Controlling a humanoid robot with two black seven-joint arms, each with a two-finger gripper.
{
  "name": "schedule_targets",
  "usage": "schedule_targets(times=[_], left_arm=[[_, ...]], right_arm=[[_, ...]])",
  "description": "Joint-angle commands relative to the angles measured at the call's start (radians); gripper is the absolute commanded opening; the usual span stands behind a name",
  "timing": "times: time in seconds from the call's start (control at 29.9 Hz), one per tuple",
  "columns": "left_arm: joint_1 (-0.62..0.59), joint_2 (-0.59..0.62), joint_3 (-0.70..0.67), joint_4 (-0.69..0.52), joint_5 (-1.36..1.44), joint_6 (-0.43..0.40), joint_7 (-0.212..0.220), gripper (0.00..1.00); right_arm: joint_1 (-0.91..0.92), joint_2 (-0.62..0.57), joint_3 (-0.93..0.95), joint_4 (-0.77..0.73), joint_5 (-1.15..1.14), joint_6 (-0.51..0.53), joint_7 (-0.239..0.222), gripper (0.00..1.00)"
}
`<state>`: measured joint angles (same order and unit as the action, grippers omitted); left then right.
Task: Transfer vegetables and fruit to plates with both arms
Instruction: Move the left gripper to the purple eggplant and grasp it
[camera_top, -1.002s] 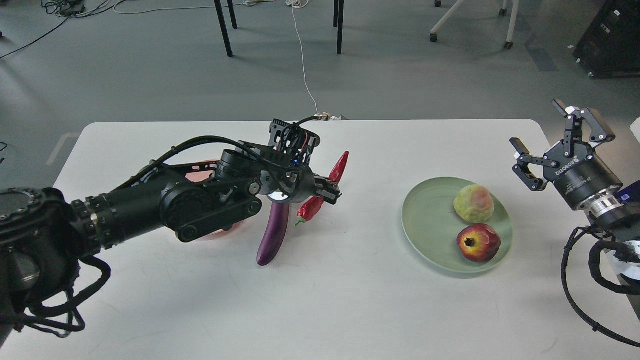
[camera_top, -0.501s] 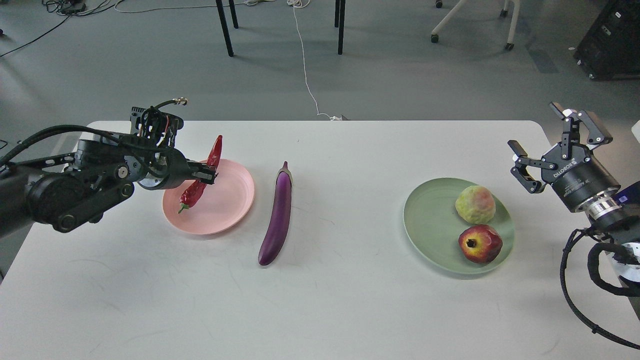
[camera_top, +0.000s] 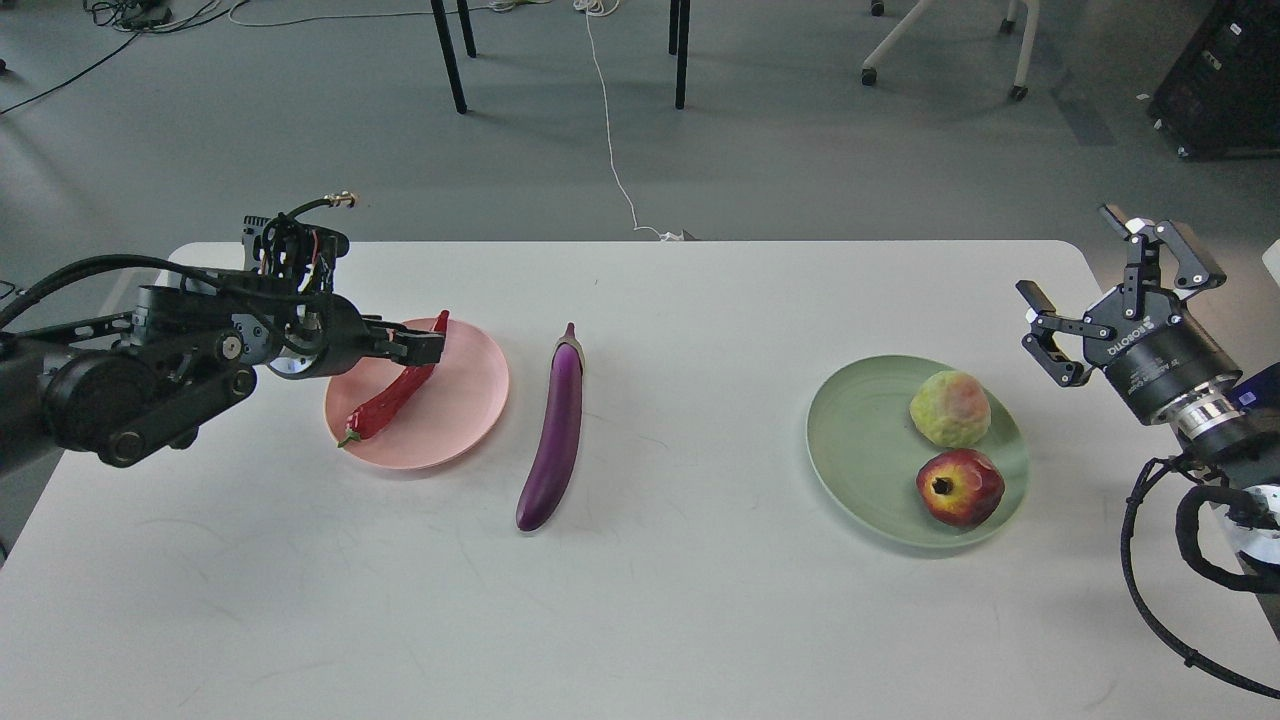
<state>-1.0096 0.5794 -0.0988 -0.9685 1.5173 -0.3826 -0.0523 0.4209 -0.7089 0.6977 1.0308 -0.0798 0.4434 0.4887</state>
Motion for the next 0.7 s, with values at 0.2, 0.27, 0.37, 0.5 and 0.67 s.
schedule_targets(times=[0.2, 0.27, 0.37, 0.5, 0.67], left_arm=[[-0.018, -0.039, -0.03, -0.374, -0.003, 0.01, 0.158, 0.86], [0.002, -0.068, -0.024, -0.385, 0.003, 0.011, 0.186, 0.86], [0.051, -0.079, -0.018, -0.383, 0.012, 0.011, 0.193, 0.86], [0.109, -0.066, -0.016, -0.381, 0.018, 0.011, 0.193, 0.86], [0.132, -0.065, -0.016, -0.377, 0.021, 0.016, 0.201, 0.86]], right_arm=[[-0.002, -0.003, 0.002, 0.0, 0.0, 0.0, 0.0, 0.98], [-0.004, -0.003, 0.002, 0.0, 0.0, 0.0, 0.0, 0.98], [-0.004, -0.003, 0.002, 0.0, 0.0, 0.0, 0.0, 0.98], [-0.004, -0.003, 0.003, 0.0, 0.0, 0.0, 0.0, 0.98], [-0.004, -0.001, 0.003, 0.0, 0.0, 0.0, 0.0, 0.98]])
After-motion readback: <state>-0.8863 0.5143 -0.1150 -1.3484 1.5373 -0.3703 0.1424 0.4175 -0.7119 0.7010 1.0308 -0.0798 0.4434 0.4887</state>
